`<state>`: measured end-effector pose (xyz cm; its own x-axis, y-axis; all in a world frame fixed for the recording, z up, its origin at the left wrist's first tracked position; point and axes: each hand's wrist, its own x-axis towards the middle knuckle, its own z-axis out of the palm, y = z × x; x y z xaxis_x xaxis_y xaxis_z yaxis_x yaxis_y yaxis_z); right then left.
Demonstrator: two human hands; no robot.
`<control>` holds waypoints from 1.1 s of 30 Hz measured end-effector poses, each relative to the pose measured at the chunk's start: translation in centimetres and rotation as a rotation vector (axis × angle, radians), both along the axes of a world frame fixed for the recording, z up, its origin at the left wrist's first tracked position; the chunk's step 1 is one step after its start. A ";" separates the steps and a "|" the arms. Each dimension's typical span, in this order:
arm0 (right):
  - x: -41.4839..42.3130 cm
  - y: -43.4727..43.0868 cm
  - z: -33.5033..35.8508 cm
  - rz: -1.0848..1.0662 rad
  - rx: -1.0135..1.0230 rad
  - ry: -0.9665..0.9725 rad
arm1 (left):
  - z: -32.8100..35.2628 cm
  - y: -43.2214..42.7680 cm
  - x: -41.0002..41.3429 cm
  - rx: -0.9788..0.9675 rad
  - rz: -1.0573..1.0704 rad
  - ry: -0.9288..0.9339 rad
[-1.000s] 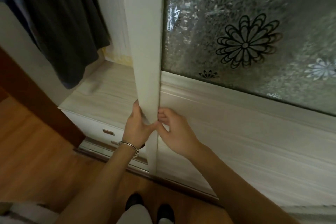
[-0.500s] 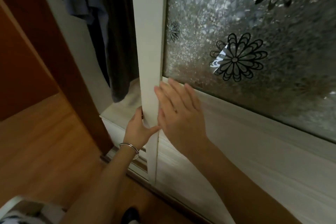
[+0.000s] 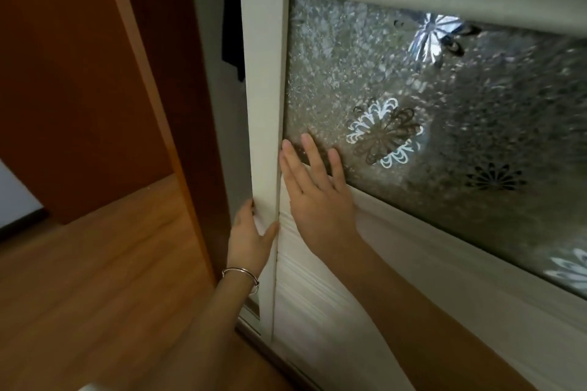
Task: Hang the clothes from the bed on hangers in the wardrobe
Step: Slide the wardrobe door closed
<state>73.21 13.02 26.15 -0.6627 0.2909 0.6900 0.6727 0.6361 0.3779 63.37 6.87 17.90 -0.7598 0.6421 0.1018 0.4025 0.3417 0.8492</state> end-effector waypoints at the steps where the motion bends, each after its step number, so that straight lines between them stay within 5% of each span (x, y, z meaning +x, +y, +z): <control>1: -1.0 -0.1 0.1 0.016 -0.023 -0.024 | 0.4 0.0 -0.9 0.026 0.030 0.008; 7: -6.4 -0.4 1.2 0.027 -0.125 -0.235 | 2.8 0.5 -5.4 0.095 0.142 0.096; 33: -16.9 0.4 2.2 0.186 -0.158 -0.401 | 5.8 1.9 -15.0 -0.181 0.293 0.181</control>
<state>56.29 13.44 28.31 -0.9190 0.2225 0.3255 0.3622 0.8026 0.4740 48.39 8.78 23.69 -0.8938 0.4205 0.1556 0.4033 0.6024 0.6888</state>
